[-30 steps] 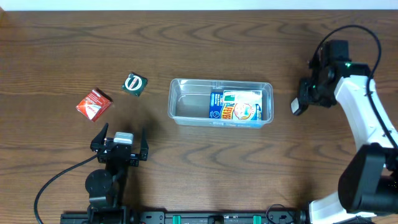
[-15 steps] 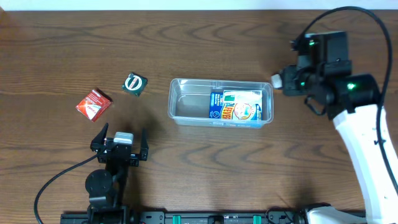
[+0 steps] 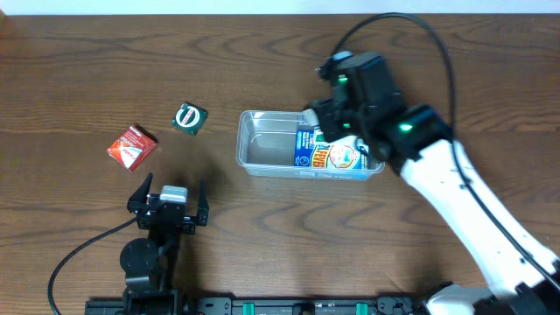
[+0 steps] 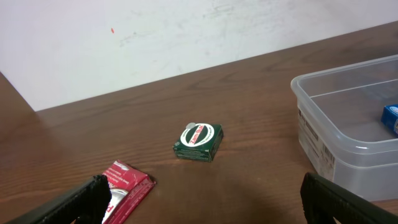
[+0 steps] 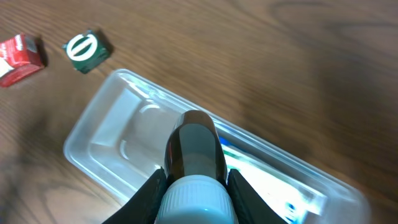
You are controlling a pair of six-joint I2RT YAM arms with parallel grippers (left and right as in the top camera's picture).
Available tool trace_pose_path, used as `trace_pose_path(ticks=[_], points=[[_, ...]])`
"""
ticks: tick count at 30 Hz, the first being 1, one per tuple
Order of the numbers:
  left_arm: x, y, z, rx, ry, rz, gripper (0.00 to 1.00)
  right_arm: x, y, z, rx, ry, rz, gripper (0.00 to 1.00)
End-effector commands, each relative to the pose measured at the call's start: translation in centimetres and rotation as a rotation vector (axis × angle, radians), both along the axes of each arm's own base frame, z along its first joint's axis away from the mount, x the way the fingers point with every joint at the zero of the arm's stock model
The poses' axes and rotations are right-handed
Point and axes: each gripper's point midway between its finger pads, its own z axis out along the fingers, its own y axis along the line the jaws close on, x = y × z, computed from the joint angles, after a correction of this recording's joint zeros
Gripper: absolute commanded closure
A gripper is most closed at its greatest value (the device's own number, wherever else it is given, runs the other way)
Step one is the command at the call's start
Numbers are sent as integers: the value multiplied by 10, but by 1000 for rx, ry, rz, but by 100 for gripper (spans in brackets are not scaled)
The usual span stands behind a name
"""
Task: Pack container
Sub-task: 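Carry the dark bottle over the container with right gripper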
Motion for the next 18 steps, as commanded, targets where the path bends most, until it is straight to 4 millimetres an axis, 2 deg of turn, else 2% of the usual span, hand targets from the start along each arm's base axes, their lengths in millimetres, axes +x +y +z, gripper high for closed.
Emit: trace_pose_path(ticks=[1, 5, 8, 12, 18], points=[[-1, -1, -16, 7, 49, -10, 2, 4, 21, -6, 35, 11, -24, 73], [-1, -1, -16, 7, 49, -10, 2, 4, 47, -28, 43, 43, -12, 73], [-1, -1, -16, 7, 49, -10, 2, 5, 58, -40, 37, 52, -22, 72], [-1, -1, -16, 7, 49, -10, 2, 6, 64, -56, 14, 64, -68, 72], [-1, -1, -16, 7, 49, -10, 2, 11, 60, -78, -10, 99, -159, 71]])
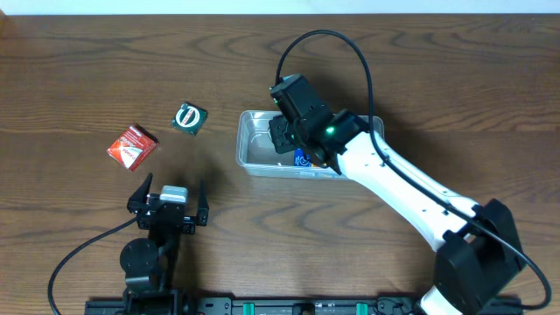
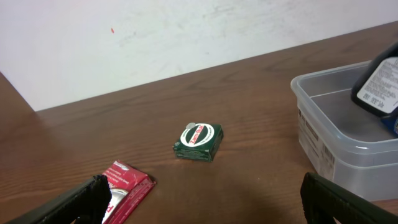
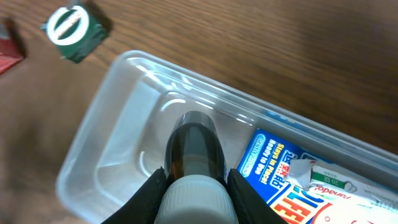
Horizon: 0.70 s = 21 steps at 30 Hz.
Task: Pack container
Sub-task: 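Carry the dark bottle over the container with right gripper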
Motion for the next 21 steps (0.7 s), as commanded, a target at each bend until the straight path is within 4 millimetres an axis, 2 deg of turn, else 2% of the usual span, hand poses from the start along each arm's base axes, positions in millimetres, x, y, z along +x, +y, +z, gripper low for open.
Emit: trace_pose_path(ticks=[1, 7, 21], points=[[-1, -1, -16, 7, 49, -9, 2, 9, -2, -4, 1, -6, -101, 72], [-1, -1, -16, 8, 49, -9, 2, 15, -9, -19, -23, 6, -182, 71], [-1, -1, -16, 7, 49, -9, 2, 23, -14, -34, -26, 12, -287, 69]])
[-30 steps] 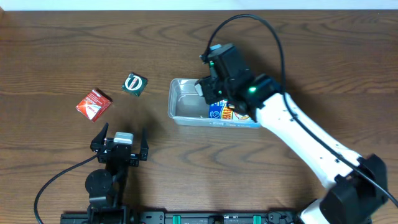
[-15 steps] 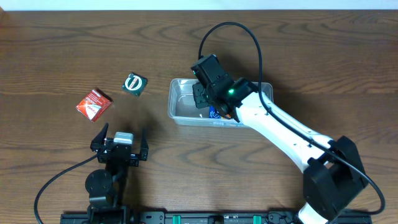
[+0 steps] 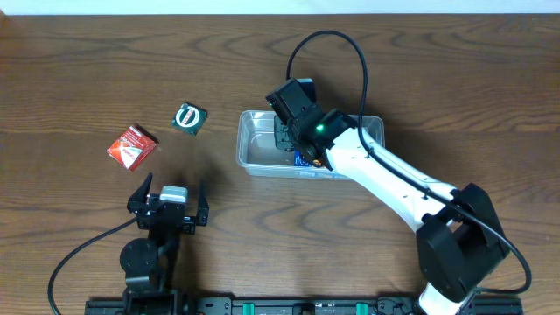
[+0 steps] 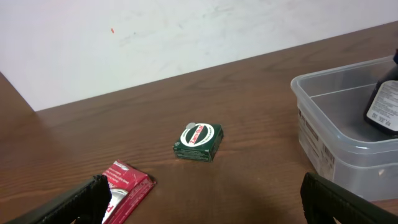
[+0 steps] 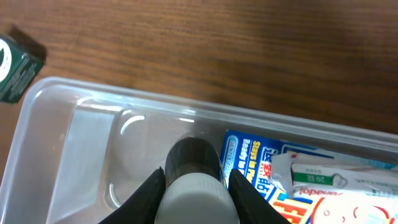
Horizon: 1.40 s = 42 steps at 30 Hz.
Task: Pack container
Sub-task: 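Carry the dark bottle over the container with right gripper, then lower the bottle upright into the container and release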
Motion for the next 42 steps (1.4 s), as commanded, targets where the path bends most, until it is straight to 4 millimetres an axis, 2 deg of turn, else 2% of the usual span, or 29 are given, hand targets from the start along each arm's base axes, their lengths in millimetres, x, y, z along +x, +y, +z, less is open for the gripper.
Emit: trace_pose_path(ticks=[1, 12, 20, 32, 42], points=[[-1, -1, -16, 7, 49, -10, 2, 6, 2, -5, -4, -12, -50, 69], [-1, -1, -16, 7, 49, -10, 2, 10, 5, -30, -1, 21, -84, 69], [-1, -1, -16, 7, 49, -10, 2, 13, 7, -28, 12, 7, -93, 69], [-1, -1, -16, 7, 49, -10, 2, 19, -1, -24, -43, -43, -116, 69], [-1, -1, -16, 7, 49, -10, 2, 24, 7, -14, -56, -79, -52, 66]])
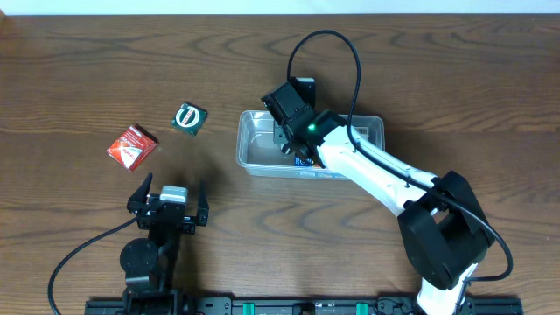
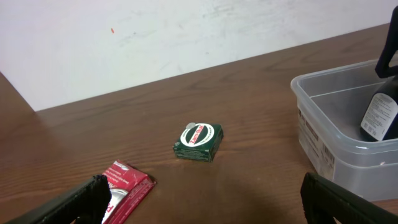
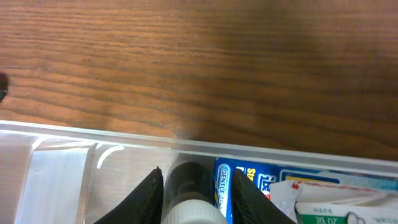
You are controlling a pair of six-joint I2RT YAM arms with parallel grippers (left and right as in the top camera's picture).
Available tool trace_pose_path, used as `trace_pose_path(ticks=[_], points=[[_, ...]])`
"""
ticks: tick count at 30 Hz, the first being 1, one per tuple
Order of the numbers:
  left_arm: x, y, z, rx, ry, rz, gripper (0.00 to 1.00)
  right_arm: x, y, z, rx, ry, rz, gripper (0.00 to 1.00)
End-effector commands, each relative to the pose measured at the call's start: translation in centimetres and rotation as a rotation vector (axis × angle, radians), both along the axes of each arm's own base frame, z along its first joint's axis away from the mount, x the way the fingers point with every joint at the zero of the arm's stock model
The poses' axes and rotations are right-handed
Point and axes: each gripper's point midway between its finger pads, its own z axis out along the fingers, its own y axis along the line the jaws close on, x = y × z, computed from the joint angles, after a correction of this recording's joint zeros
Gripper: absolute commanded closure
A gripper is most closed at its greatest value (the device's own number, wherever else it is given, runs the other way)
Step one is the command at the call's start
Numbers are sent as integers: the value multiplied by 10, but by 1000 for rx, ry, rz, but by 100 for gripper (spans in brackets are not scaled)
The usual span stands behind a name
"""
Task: Pack container
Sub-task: 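Lower the bottle upright into the container and release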
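Note:
A clear plastic container (image 1: 254,162) sits mid-table, seen too in the left wrist view (image 2: 323,149). My right gripper (image 3: 198,175) is shut on a dark bottle (image 3: 189,180) with a white cap (image 3: 194,216). It holds the bottle upright inside the container, against a blue box (image 3: 261,186) that lies in there. The bottle's label (image 2: 376,118) shows through the wall. A green box (image 1: 189,117) and a red packet (image 1: 132,145) lie on the table to the left. My left gripper (image 1: 168,206) rests open near the front edge.
A white carton (image 3: 336,208) lies on the blue box in the container's right part. The right arm (image 1: 385,175) and its cable (image 1: 350,61) span the right half of the table. In the left wrist view, the green box (image 2: 198,142) and red packet (image 2: 127,186) lie ahead.
My right gripper has sunk lower into the container with the bottle, which now stands beside the blue box. The left arm, green box and red packet have not moved.
First my right gripper held the bottle above the container's right part. Then it was over the left half, at the rim. After that the bottle was inside, and now it is down near the floor beside the blue box.

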Motion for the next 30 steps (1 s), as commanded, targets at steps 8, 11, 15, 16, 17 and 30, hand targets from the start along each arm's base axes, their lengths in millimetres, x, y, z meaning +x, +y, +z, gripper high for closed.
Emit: trace_pose_path(ticks=[8, 11, 15, 16, 17, 30], points=[[-1, -1, -16, 7, 49, -10, 2, 4, 13, 7, -30, -40, 48, 59], [-1, -1, -16, 7, 49, -10, 2, 4, 13, 7, -31, -40, 49, 58], [-1, -1, -16, 7, 49, -10, 2, 4, 14, 8, -33, -45, 58, 53], [-1, -1, -16, 7, 49, -10, 2, 5, 14, 10, -33, -47, 64, 52], [-1, -1, -16, 7, 49, -10, 2, 5, 15, 11, -32, -49, 69, 50], [-1, -1, -16, 7, 49, -10, 2, 13, 18, 104, 15, -154, 90, 29]])
